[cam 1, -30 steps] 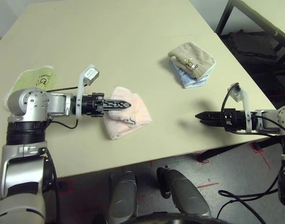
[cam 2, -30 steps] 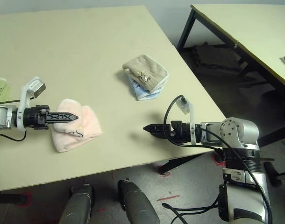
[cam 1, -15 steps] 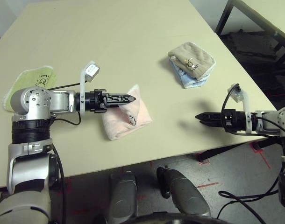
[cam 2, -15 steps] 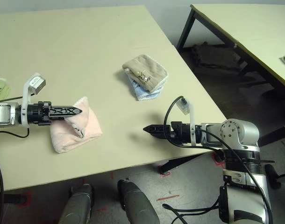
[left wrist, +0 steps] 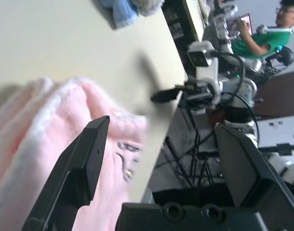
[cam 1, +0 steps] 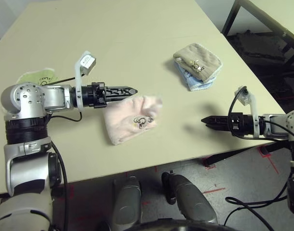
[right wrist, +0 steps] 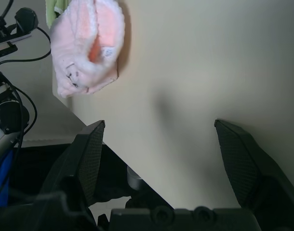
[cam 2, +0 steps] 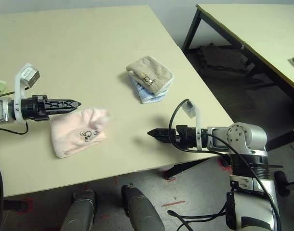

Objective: Fold the towel and set it aside.

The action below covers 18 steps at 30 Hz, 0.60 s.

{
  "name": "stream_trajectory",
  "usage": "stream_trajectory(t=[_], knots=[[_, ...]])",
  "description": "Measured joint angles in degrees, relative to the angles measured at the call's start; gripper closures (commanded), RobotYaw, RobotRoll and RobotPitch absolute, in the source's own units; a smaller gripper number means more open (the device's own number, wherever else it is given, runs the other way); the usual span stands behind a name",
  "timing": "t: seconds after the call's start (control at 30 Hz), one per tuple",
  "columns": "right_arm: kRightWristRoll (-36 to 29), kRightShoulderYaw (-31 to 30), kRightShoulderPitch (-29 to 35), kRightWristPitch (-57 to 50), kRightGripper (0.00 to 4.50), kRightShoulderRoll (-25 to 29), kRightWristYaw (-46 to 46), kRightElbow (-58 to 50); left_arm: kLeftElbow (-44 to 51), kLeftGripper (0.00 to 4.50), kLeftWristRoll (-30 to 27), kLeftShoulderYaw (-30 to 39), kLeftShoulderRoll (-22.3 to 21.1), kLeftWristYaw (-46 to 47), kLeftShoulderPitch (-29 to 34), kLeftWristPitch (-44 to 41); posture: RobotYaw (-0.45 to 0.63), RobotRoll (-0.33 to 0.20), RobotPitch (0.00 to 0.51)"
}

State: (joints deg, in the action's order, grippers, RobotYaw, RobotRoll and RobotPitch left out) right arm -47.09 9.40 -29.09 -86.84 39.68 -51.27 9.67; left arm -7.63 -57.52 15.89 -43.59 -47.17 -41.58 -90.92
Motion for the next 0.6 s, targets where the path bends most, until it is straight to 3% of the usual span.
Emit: stream_trajectory(t=[0.1,0.23,0.33,0.43,0.6], knots=[[0.5,-0.8,0.6,3.6,0.0,0.4,-1.0,-0.6,4.3,0.03,0.8,-0.5,-3.8,-4.3,5.1,6.2,-0.13,0.0,0.21],[3.5,-3.8,3.5,15.9,0.0,1.8,-4.3,-7.0,9.8,0.03,4.5,-0.9,-8.1,-12.2,12.8,20.4,-0.12,0.0,0.21],[7.8,-8.5,4.1,28.1,0.45,1.5,-7.4,-14.1,13.2,0.65,9.6,-1.8,-9.7,-17.6,17.9,32.9,-0.11,0.0,0.208],[10.0,-12.6,1.7,36.4,1.52,-2.7,-9.4,-18.2,15.0,1.64,14.8,-3.8,-9.6,-22.7,21.7,45.2,-0.11,0.0,0.206],[9.3,-16.2,-5.8,41.5,3.43,-13.8,-9.8,-18.8,19.1,3.46,17.4,-4.0,-3.9,-26.0,25.1,60.4,-0.09,0.0,0.206]])
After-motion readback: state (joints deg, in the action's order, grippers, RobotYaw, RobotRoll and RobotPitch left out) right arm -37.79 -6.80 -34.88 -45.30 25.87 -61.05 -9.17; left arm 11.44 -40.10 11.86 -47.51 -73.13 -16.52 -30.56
